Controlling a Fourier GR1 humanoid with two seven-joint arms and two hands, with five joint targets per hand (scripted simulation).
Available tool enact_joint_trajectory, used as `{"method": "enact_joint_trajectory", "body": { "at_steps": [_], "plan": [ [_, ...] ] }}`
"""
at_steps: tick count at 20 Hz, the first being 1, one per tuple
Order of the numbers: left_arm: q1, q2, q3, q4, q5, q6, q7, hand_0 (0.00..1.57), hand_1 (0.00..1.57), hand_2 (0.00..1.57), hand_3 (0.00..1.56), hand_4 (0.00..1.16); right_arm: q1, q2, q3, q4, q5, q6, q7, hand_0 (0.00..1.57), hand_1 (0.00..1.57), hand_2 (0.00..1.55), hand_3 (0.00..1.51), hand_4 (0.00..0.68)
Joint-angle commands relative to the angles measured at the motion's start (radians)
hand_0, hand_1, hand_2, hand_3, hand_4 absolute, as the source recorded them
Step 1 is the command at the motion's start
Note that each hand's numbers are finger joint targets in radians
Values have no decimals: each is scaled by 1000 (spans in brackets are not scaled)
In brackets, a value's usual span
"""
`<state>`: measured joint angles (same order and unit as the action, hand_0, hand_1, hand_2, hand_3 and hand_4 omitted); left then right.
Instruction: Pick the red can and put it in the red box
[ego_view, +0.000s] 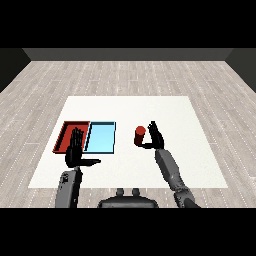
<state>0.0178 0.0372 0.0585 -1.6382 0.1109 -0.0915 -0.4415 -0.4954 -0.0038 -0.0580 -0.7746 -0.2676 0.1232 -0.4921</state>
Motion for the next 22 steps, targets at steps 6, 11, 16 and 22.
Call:
{"method": "enact_joint_trajectory", "body": {
  "at_steps": [6,11,16,22],
  "plan": [
    [73,10,5,-48,35,-46,-23,0,0,0,0,0,-77,4,20,45,-41,-21,46,0,0,0,0,0],
    [-58,20,20,5,38,-19,41,0,0,0,0,0,-104,3,36,105,-67,-63,14,0,0,0,0,0],
    [10,-3,-2,19,4,-15,-35,0,0,0,0,0,-152,4,81,254,-90,-65,-84,0,0,0,0,0],
    [3,23,19,13,36,-48,-22,0,0,0,0,0,-210,-3,4,323,-44,-24,-76,0,0,0,0,0]
  ]
}}
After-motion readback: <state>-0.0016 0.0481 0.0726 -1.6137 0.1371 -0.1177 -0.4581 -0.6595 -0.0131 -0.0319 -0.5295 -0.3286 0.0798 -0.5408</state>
